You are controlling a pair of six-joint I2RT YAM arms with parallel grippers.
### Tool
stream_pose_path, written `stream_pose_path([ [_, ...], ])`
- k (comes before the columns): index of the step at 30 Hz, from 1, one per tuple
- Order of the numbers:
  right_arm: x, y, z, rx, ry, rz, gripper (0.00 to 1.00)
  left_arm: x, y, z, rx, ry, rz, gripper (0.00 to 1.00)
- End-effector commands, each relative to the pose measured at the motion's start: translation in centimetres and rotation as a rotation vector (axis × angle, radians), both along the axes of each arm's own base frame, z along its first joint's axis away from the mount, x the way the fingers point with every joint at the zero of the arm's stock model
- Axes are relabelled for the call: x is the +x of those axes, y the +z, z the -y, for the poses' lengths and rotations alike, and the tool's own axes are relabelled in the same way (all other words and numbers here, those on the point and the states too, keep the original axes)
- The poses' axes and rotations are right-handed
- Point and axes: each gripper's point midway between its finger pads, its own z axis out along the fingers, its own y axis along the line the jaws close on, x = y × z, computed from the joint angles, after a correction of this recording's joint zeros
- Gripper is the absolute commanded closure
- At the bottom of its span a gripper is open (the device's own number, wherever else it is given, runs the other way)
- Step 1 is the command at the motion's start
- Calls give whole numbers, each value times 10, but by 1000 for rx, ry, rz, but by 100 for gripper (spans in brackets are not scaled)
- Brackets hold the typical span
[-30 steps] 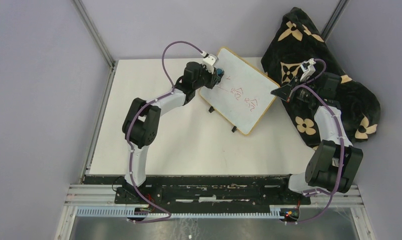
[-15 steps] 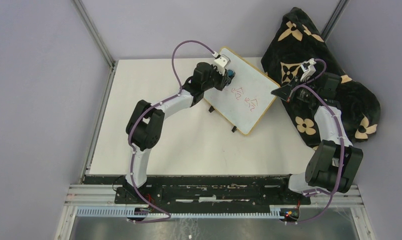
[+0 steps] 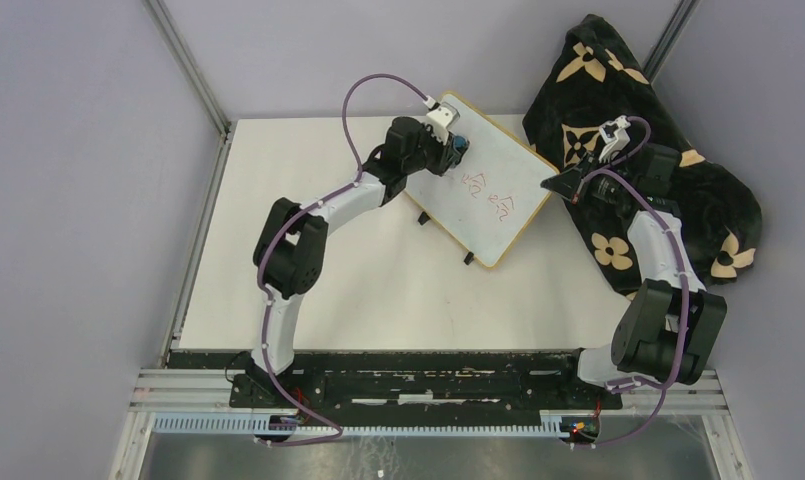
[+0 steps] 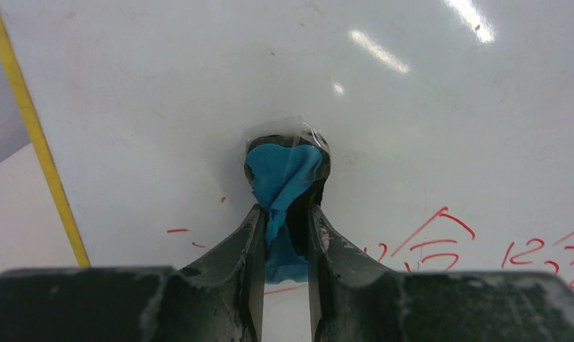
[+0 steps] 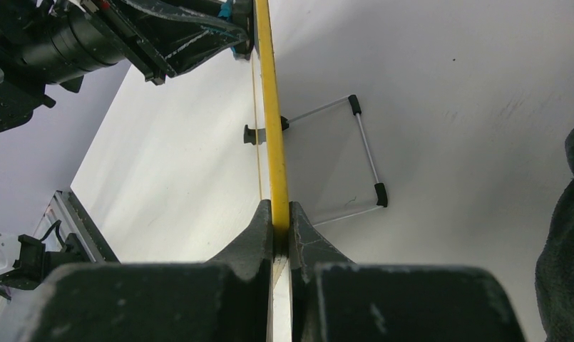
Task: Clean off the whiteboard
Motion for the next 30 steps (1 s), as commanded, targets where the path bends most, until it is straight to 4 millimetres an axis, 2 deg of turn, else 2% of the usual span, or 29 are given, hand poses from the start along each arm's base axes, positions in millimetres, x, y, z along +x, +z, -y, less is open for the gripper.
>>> stream_pose_path([
  [1,-2,-9,-9,-23,46,-9,99,33,27,-16,9,42,109,97],
  [15,-2,-10,-9,-25,48,-11,99,51,17,-34,67,88,135,97],
  [26,-1,-11,-9,-24,49,-13,99,75,7,-63,74,155,110,97],
  [30,-2,-11,-10,-24,50,-13,99,73,3,-62,74,139,94,97],
])
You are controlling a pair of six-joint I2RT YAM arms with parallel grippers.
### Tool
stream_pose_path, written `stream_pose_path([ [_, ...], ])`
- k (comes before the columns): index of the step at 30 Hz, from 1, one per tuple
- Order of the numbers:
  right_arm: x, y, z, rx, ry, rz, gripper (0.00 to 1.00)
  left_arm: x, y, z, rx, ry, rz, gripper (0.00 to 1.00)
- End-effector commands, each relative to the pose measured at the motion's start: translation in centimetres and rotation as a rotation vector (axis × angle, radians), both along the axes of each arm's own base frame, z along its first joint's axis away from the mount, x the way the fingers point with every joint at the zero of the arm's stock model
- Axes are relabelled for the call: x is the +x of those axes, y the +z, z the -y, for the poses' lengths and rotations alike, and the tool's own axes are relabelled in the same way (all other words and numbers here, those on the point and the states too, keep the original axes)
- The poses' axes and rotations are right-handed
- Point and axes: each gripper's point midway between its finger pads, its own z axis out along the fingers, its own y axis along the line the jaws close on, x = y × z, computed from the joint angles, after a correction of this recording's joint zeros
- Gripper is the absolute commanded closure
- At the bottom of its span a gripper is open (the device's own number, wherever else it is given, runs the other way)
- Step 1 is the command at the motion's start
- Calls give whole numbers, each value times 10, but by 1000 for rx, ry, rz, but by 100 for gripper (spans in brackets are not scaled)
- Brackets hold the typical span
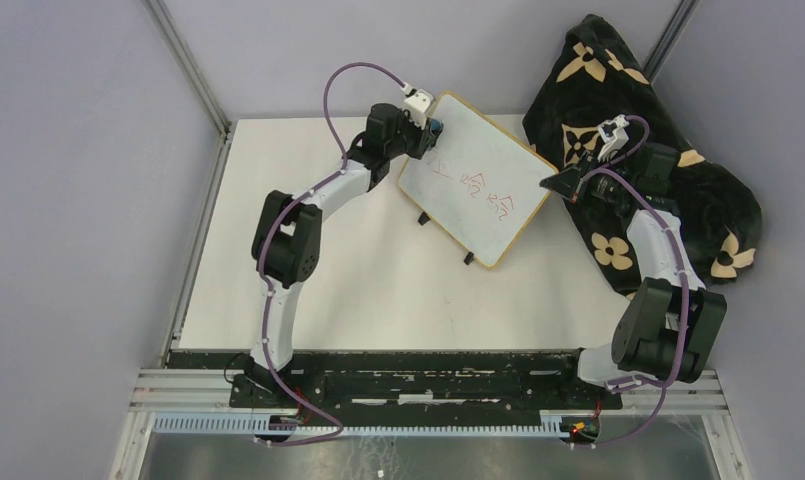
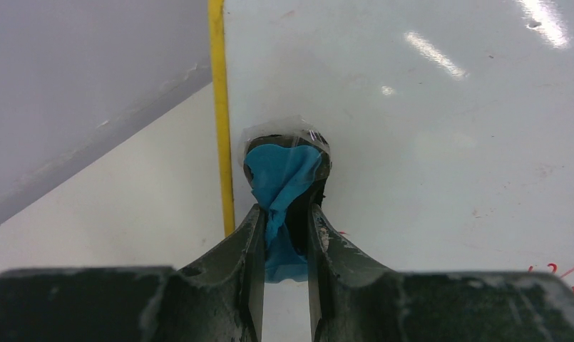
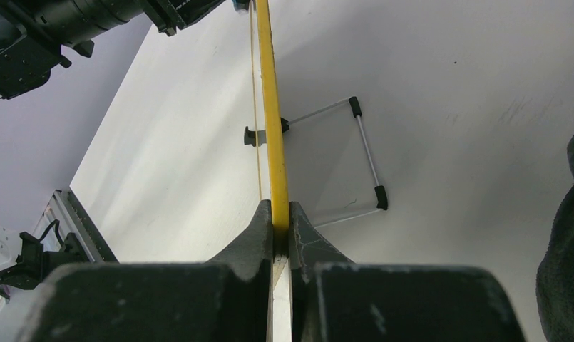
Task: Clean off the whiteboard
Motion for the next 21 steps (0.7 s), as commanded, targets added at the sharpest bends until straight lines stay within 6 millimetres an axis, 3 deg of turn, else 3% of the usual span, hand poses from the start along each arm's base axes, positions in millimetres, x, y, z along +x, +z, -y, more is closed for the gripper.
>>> stream_pose_path([
  [1,-5,-11,-8,-20,47,-16,99,13,3,-8,19,32,32,97],
  [7,-4,-11,-8,-20,46,-17,99,-10,-1,5,-17,-13,-16,97],
  [16,-3,-12,-10,-17,52,-21,99,-73,-1,26,-57,-112,-46,97],
  [21,-4,-11,-12,-19,54,-22,99,-101,-2,47,-71,-169,-66,97],
])
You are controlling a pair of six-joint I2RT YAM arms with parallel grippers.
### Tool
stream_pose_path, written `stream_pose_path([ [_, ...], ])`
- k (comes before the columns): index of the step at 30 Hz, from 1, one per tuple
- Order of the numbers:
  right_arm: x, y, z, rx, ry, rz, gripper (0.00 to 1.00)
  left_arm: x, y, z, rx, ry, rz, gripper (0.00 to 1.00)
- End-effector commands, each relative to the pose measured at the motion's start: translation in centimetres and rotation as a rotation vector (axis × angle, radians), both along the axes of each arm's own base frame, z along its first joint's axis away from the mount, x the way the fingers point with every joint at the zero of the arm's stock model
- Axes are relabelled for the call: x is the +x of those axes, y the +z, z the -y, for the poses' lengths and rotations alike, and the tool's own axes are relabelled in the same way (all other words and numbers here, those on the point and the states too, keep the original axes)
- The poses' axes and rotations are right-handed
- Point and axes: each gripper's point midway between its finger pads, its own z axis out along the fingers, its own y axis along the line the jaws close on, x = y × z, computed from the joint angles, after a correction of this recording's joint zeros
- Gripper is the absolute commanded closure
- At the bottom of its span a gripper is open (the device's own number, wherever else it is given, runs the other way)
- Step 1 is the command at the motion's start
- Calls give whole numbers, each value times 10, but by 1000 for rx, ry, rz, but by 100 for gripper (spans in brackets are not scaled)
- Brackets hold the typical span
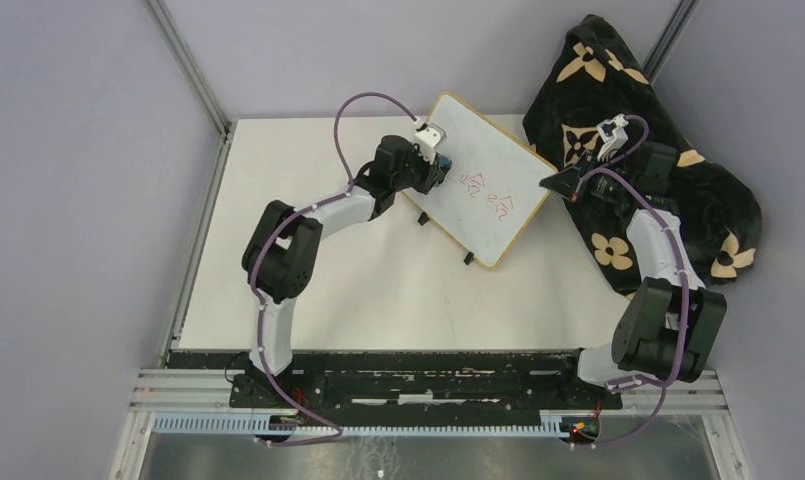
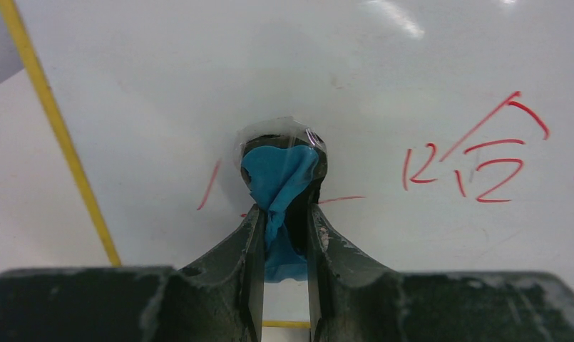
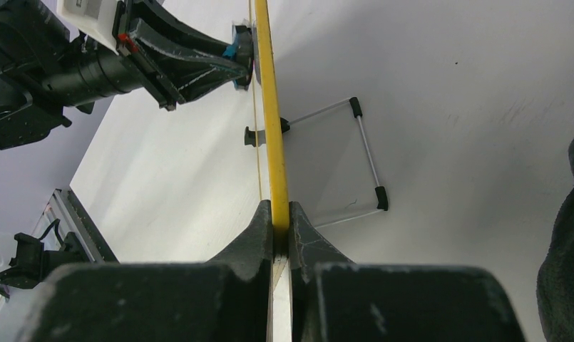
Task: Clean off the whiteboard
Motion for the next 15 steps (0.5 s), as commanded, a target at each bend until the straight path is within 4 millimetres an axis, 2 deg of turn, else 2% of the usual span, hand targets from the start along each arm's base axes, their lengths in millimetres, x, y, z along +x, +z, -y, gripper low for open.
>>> stream_pose_path([
  [1,-5,-12,-10,-18,50,-23,99,-33,42,35,-99,-100,35,97],
  [5,-5,-11,-10,-19,50,-21,99,-41,40,44,-105,-117,25,97],
  [7,-4,-11,-10,-19,49,-24,99,-36,39,43,-99,-95,31,97],
  [10,-4,-12,-11,-18,52,-26,99,-16,35,33,-79,-45,33,97],
  [15,-4,-13,-10,-20,51,-28,99,26,36,1,-87,36,24,97],
])
